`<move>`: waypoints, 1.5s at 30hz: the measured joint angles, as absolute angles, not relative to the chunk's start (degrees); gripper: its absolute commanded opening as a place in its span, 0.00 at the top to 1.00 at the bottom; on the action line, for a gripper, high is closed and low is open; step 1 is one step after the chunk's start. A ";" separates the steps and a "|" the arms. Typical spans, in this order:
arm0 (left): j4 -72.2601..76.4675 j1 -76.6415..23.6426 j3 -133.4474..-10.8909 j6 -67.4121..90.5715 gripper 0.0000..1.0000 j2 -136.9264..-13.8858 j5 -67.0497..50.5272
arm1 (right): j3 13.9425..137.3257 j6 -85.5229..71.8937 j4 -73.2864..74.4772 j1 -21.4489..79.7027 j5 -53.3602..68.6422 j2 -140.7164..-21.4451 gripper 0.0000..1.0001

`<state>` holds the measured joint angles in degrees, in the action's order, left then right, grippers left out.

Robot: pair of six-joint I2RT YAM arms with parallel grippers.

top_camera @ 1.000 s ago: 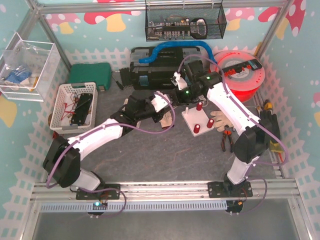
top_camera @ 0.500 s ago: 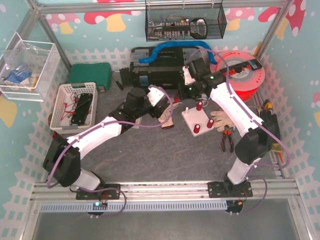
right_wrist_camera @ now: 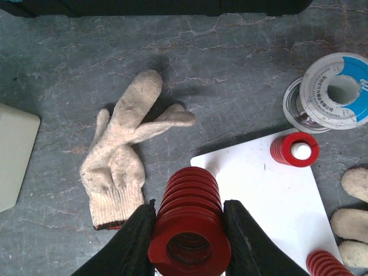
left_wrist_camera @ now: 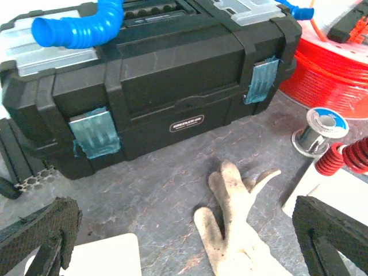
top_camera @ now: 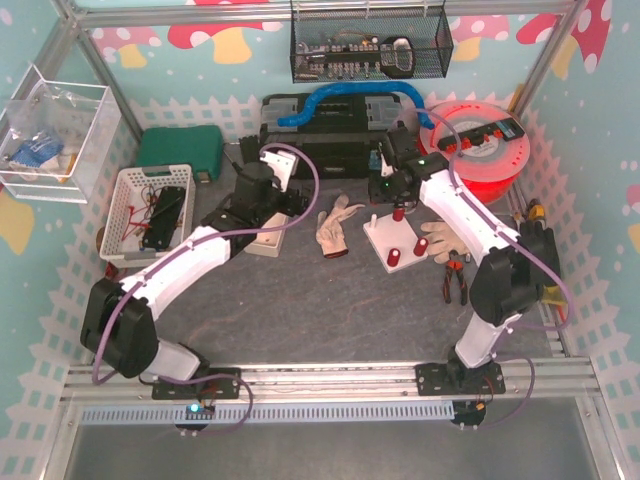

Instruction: Install the large spring

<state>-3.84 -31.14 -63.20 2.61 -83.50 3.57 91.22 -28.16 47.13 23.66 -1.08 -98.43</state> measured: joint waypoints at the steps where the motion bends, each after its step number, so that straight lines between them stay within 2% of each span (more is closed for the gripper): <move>1: -4.10 -31.03 -63.20 2.94 0.01 -83.20 3.92 | 91.20 -28.16 46.65 23.66 -1.08 -98.91 1.00; 27: -4.93 -29.54 -62.98 4.12 0.01 -80.40 5.82 | 85.45 -28.05 40.84 23.66 -2.63 -105.86 0.99; 31: -4.95 -29.52 -62.98 4.14 0.01 -80.40 5.82 | 84.16 -27.92 39.00 23.66 -2.68 -106.37 0.88; 38: -4.97 -29.52 -62.98 4.34 0.01 -80.38 5.82 | 84.07 -27.35 37.30 23.66 -3.16 -109.56 0.55; 45: -4.97 -29.52 -62.96 6.02 0.01 -80.14 5.78 | 84.07 -27.42 38.09 23.22 -4.60 -109.60 0.39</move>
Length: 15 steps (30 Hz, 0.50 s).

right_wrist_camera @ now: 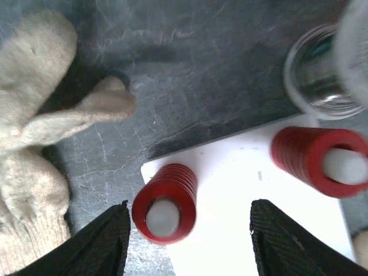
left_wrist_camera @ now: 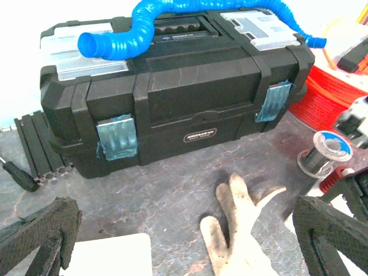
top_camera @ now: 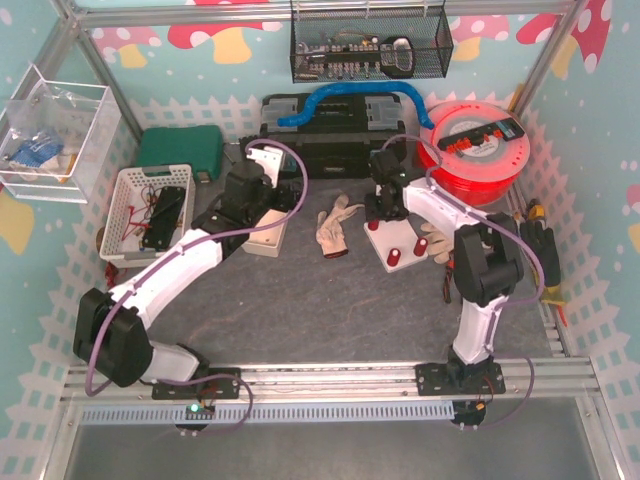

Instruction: Install the large spring

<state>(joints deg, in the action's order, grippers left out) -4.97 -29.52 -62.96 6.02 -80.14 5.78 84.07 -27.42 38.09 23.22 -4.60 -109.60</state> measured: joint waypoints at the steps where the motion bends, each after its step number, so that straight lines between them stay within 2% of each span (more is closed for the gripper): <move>1: -4.84 -29.52 -62.81 6.48 0.01 -79.96 5.76 | 84.05 -27.53 38.39 23.14 -4.86 -108.75 0.37; 4: -2.55 -29.52 -60.31 7.75 0.01 -77.93 4.99 | 83.13 -27.64 38.41 22.81 -6.42 -103.44 0.29; 7: 1.85 -29.47 -55.29 8.64 0.01 -74.02 3.55 | 80.14 -27.35 37.19 22.57 -9.08 -93.86 0.04; 10: 5.74 -29.47 -52.23 9.02 0.01 -71.26 3.88 | 76.36 -27.09 33.32 22.31 -12.97 -83.94 0.01; 15: 8.56 -28.88 -51.92 10.41 0.01 -70.78 11.53 | 67.72 -25.43 25.39 21.80 -20.80 -72.71 0.01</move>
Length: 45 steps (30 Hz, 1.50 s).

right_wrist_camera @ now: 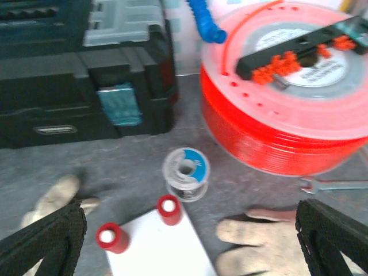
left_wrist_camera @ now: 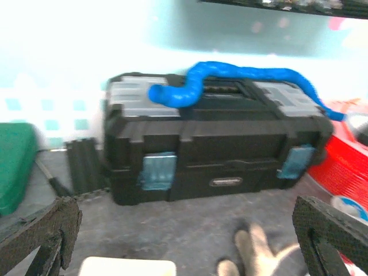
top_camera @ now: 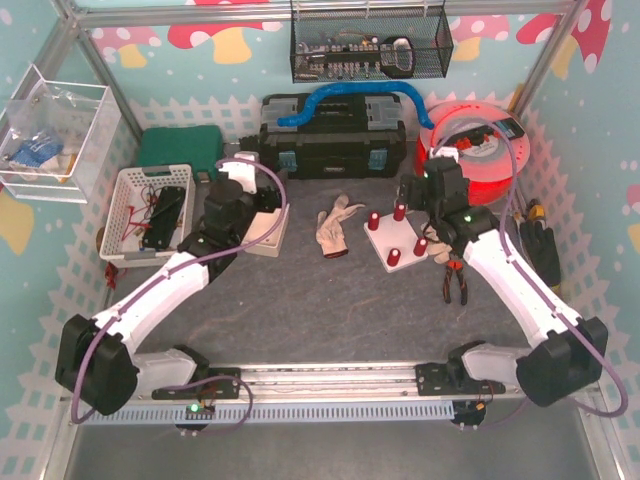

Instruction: Install the large spring

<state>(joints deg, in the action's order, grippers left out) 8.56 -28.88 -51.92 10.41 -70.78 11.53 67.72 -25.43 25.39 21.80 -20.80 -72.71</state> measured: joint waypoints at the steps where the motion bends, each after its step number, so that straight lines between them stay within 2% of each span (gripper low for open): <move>1: 8.95 -28.51 -51.64 10.59 0.01 -70.74 12.69 | 65.56 -24.58 23.57 21.78 -22.50 -71.37 0.02; 5: 11.90 -25.74 -47.59 11.38 0.01 -69.71 17.58 | 53.49 -17.28 12.80 21.74 -29.19 -66.39 0.01; 9: 19.46 -19.27 -37.87 11.18 0.01 -65.80 18.87 | 39.22 -8.51 -1.74 20.58 -34.13 -62.98 0.04; 14: 31.27 -12.93 -26.04 8.51 0.01 -62.41 17.69 | 30.13 -11.07 -13.34 12.12 -35.77 -64.34 0.05; 24: 45.47 -10.52 -15.11 7.05 0.01 -64.12 8.47 | 23.94 -11.05 -34.30 4.78 -24.82 -73.78 0.05; 30: 53.06 -10.52 -8.99 5.78 0.01 -68.36 7.68 | 23.90 -6.17 -42.61 3.88 -16.95 -82.41 0.02; 45: 67.59 -7.66 -11.33 -0.45 0.01 -82.46 4.64 | 18.39 -1.54 -59.16 -0.62 -2.46 -85.32 0.01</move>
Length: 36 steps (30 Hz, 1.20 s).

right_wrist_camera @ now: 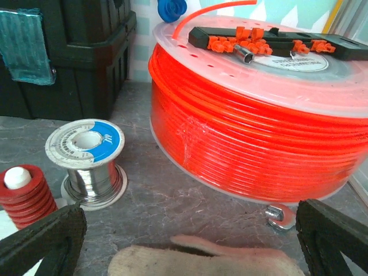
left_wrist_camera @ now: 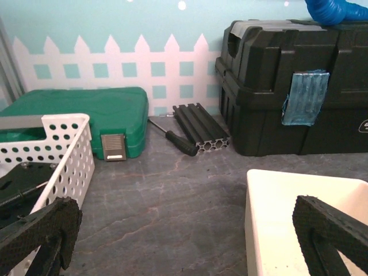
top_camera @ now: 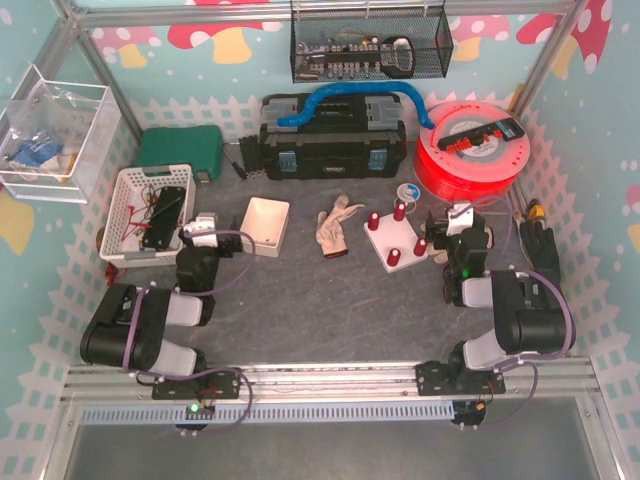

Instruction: Install the large spring

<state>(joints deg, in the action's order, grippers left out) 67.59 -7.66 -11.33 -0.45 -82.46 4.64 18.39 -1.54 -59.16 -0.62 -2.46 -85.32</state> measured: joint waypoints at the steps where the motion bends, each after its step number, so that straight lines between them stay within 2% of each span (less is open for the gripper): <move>1: 68.25 -7.09 -11.27 -0.43 0.01 -82.78 4.01 | 17.56 -1.52 -60.66 -0.69 -2.15 -85.32 0.01; 6: 76.18 -5.65 -9.41 -0.23 0.01 -86.06 1.80 | 12.08 -1.52 -67.90 -0.71 -1.96 -86.15 0.01; 36: 74.63 -4.29 -11.66 3.68 0.01 -87.33 6.02 | 11.86 -1.30 -71.61 -0.64 -2.52 -86.52 0.01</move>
<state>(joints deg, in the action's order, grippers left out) 74.63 -4.29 -11.66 3.68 -87.33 6.02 11.86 -1.30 -71.61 -0.64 -2.52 -86.52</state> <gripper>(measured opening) 0.993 0.987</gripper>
